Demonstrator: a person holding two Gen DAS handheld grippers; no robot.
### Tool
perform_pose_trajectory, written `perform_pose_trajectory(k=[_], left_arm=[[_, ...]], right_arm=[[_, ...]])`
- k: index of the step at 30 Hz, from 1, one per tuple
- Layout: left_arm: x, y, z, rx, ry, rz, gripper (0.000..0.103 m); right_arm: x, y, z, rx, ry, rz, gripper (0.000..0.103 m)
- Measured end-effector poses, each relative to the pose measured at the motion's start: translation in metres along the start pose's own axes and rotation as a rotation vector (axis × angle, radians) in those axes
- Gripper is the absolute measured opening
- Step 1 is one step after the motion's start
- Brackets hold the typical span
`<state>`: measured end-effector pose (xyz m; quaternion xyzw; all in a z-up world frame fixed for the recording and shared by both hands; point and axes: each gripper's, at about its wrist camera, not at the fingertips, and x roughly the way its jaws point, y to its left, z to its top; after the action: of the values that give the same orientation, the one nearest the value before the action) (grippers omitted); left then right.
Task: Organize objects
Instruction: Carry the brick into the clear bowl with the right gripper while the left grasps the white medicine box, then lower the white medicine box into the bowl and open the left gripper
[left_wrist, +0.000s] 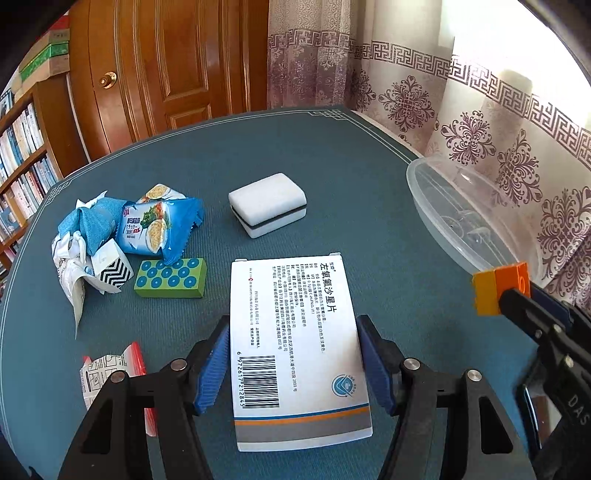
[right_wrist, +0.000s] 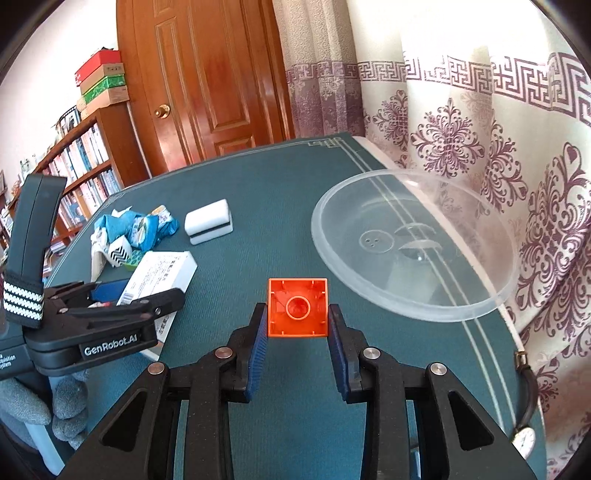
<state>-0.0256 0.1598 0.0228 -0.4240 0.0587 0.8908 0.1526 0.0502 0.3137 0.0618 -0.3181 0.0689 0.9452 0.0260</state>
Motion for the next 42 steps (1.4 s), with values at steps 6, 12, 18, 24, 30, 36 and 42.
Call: perform_pose_trajectory(k=[6, 12, 18, 24, 30, 36, 42], left_arm=[[-0.002, -0.013, 0.006, 0.022, -0.010, -0.024, 0.068], [-0.002, -0.024, 0.011, 0.039, -0.013, -0.036, 0.068], [-0.002, -0.042, 0.024, 0.074, -0.021, -0.058, 0.068], [-0.005, -0.075, 0.051, 0.129, -0.053, -0.113, 0.068], [0.002, -0.107, 0.085, 0.161, -0.098, -0.186, 0.068], [0.018, -0.135, 0.108, 0.172, -0.118, -0.250, 0.068], [0.031, -0.150, 0.116, 0.177, -0.130, -0.266, 0.071]], right_arm=[[0.002, -0.044, 0.025, 0.072, -0.037, -0.106, 0.033], [0.012, -0.084, 0.028, 0.167, -0.020, -0.172, 0.048], [-0.001, -0.091, 0.019, 0.155, -0.027, -0.169, 0.049], [-0.012, -0.091, 0.014, 0.146, -0.045, -0.171, 0.049], [-0.019, -0.092, 0.012, 0.150, -0.055, -0.171, 0.049], [-0.018, -0.091, 0.012, 0.149, -0.054, -0.166, 0.049], [-0.016, -0.093, 0.011, 0.155, -0.049, -0.173, 0.049]])
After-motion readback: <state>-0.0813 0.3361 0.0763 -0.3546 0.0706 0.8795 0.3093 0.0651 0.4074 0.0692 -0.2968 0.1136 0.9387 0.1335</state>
